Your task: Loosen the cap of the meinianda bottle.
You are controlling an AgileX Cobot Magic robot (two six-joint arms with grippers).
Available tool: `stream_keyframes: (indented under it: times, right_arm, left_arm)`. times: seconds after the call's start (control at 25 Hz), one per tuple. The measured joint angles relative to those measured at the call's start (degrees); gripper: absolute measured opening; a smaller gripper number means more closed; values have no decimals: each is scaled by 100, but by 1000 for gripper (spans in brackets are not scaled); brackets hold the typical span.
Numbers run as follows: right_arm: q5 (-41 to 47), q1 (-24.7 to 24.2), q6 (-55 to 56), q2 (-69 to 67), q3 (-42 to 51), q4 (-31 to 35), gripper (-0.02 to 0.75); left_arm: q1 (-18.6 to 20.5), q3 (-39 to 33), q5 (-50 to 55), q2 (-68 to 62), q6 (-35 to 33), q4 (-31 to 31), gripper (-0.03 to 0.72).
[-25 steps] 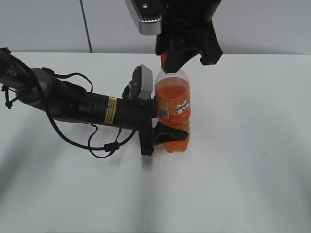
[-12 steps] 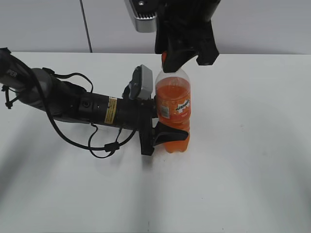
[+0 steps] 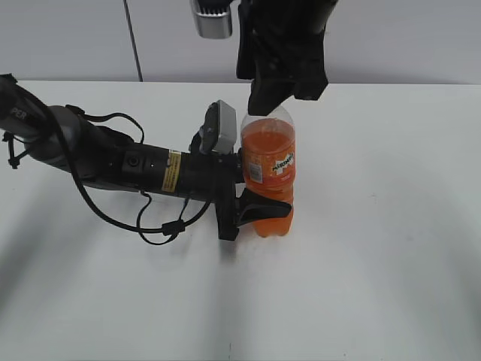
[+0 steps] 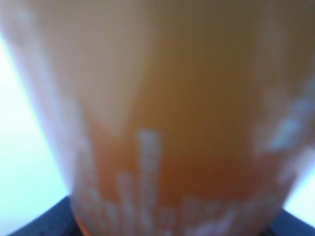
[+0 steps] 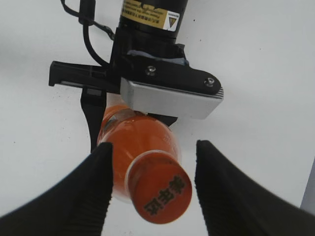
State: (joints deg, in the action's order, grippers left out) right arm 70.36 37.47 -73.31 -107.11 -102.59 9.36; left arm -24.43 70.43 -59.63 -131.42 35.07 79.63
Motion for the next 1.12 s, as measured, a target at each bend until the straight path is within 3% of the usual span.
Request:
stream_keyframes:
  times: [0.36, 0.52, 0.76, 1.12]
  right_arm:
    - [0, 0, 1265, 0, -510, 302, 440]
    - [0, 0, 3473, 0, -734, 278, 440]
    - [-1, 0, 7401, 13, -785, -485, 440]
    - [-1, 7, 9353, 262, -400, -374, 440]
  left_arm:
    - [0, 0, 5, 0, 3, -5, 398]
    - [0, 0, 5, 0, 3, -5, 398]
    - [0, 0, 5, 0, 3, -5, 398]
    - [0, 0, 5, 0, 3, -5, 398]
